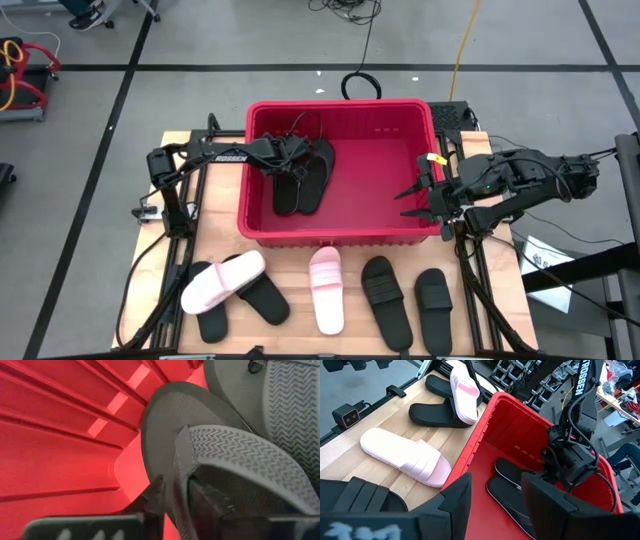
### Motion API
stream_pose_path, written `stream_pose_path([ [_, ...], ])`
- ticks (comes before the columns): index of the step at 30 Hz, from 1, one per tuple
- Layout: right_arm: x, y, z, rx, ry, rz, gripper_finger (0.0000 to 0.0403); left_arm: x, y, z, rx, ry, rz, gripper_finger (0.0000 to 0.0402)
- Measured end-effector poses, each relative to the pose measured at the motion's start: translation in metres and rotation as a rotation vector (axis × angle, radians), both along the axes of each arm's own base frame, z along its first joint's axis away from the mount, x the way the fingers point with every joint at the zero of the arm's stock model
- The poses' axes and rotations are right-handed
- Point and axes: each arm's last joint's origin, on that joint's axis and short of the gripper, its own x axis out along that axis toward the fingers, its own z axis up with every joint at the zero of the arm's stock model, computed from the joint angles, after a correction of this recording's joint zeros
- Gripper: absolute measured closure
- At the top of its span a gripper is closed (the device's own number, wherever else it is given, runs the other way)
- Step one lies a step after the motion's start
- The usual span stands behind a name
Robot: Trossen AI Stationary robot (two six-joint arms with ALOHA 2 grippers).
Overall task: Pick and place slides into bin
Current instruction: Put the black slipper into the red bin, then put the black slide into the red bin
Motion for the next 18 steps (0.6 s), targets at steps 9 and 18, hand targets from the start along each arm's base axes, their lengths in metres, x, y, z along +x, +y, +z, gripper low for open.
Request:
stream_pose_path([
  [9,0.000,0.000,0.000,0.000,0.000,0.000,0.0238,0.000,0.000,0.000,-0.024,-0.036,0.027,0.0252],
  [18,0.000,0.000,0.000,-0.007,-0.001,0.003,0.0238,-0.006,-0.005,0.022,-0.077,-0.121,0.005,0.0238],
])
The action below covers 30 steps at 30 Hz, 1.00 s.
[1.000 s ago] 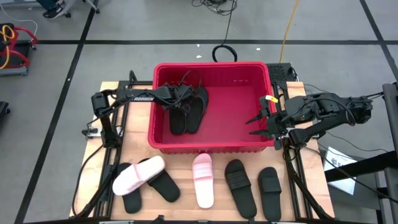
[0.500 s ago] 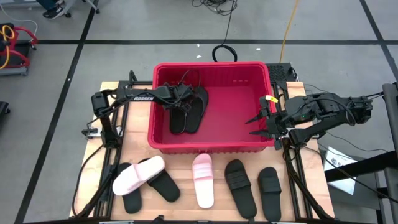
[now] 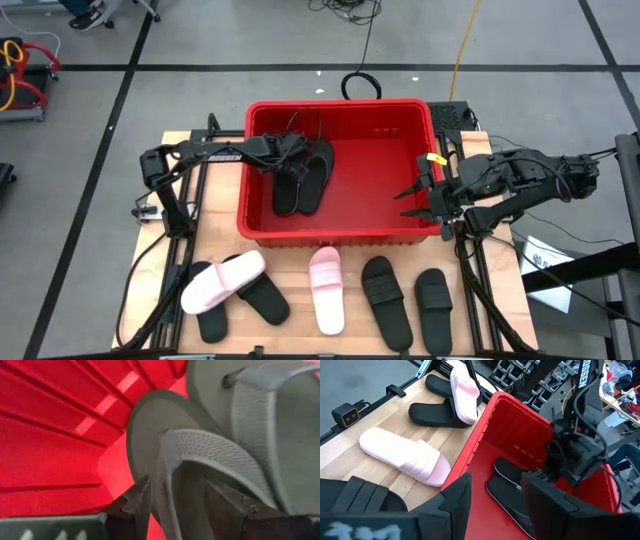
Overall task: Pick and place slides into bin
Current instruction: Put the black slide into the red bin
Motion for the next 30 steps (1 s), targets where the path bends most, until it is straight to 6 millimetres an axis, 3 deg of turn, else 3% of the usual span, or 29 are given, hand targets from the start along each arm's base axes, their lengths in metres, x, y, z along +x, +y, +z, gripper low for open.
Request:
stream_pose_path([
  [6,-0.003,-0.001,0.002,-0.027,-0.018,0.013,0.0238,-0.014,-0.013,0.042,0.014,-0.097,-0.075,0.0240],
  [17,-0.021,-0.005,0.008,-0.040,-0.054,-0.003,0.0246,-0.053,-0.090,0.130,0.212,-0.294,-0.298,0.0273],
  [21,-0.028,-0.001,0.000,-0.057,0.037,0.033,0.0284,-0.063,-0.122,0.146,0.227,-0.354,-0.446,0.0274],
  [27,-0.037,0.015,-0.009,-0.027,0.157,0.122,0.0382,-0.064,-0.161,0.157,0.235,-0.465,-0.561,0.0275],
  [30,-0.045,0.027,-0.012,0.036,0.203,0.163,0.0395,-0.062,-0.175,0.161,0.244,-0.514,-0.598,0.0275],
])
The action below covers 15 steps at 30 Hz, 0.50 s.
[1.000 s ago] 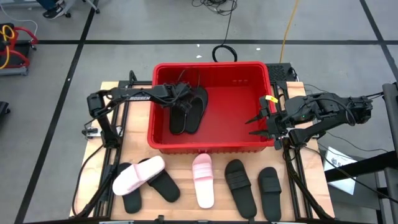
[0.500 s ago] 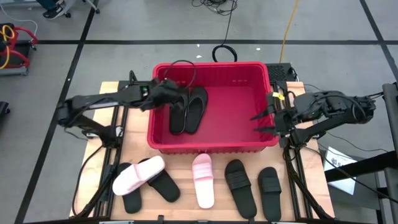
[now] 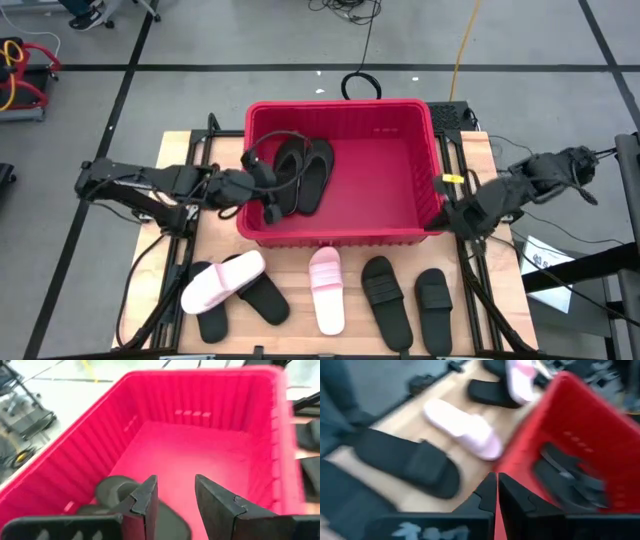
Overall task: Pick and place slides into bin
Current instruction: Put the black slide into the red bin
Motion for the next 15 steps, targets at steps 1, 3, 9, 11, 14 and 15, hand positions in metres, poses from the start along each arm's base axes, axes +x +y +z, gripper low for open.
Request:
stream_pose_path([
  [1,-0.003,0.004,-0.001,0.031,0.026,0.001,0.0393,0.000,-0.003,0.001,0.000,-0.008,-0.007,0.0275],
  [3,-0.008,0.012,-0.004,0.092,0.085,-0.011,0.0397,0.000,-0.008,0.002,0.005,-0.021,-0.018,0.0275],
  [9,-0.012,0.039,-0.015,0.217,0.280,-0.096,0.0402,-0.002,-0.016,0.002,0.025,-0.026,-0.016,0.0275],
  [11,-0.012,0.050,-0.022,0.223,0.349,-0.124,0.0402,-0.002,-0.016,0.002,0.030,-0.026,-0.013,0.0275],
  [14,-0.013,0.065,-0.039,0.203,0.440,-0.157,0.0402,-0.002,-0.016,0.002,0.045,-0.020,-0.017,0.0275],
  [15,-0.013,0.070,-0.045,0.191,0.461,-0.164,0.0402,-0.002,-0.016,0.002,0.050,-0.019,-0.018,0.0275],
])
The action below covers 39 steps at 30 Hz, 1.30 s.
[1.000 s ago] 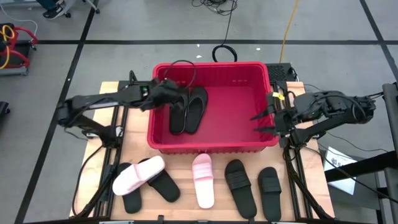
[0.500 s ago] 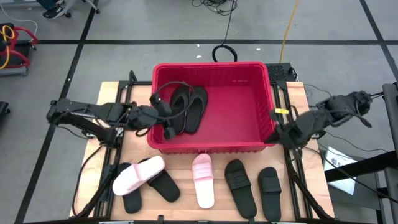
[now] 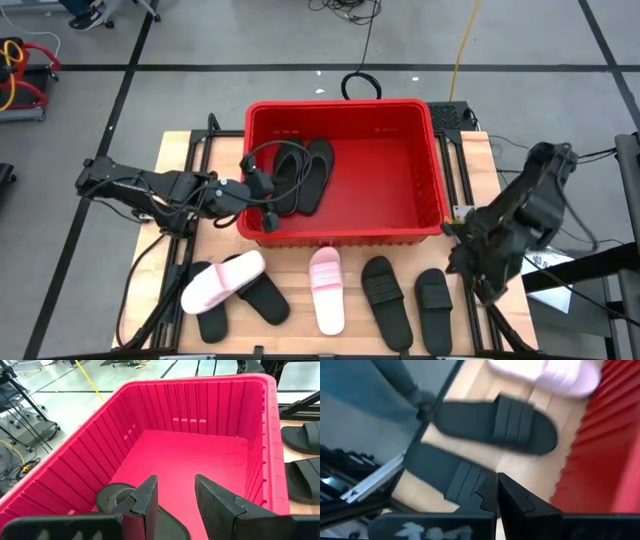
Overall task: Pick and place slides into bin
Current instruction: Put the black slide into the red bin
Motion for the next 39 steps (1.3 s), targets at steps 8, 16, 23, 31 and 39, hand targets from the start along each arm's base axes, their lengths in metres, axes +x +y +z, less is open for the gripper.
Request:
stream_pose_path([
  [8,0.009,0.019,-0.051,-0.151,0.119,0.019,0.0403,0.001,0.000,0.002,0.077,0.012,-0.021,0.0275],
  [16,0.023,0.036,-0.088,-0.200,0.176,0.002,0.0403,0.001,0.000,0.002,0.170,0.062,-0.067,0.0275],
  [23,0.031,0.060,-0.099,-0.064,0.231,-0.019,0.0403,0.001,0.000,0.002,0.215,0.085,-0.090,0.0275],
  [31,0.017,0.063,-0.102,-0.060,0.379,-0.071,0.0403,0.001,0.000,0.001,0.206,0.091,-0.115,0.0275],
  [39,0.001,0.067,-0.108,-0.131,0.360,-0.098,0.0403,0.001,0.000,0.001,0.206,0.092,-0.115,0.0275],
])
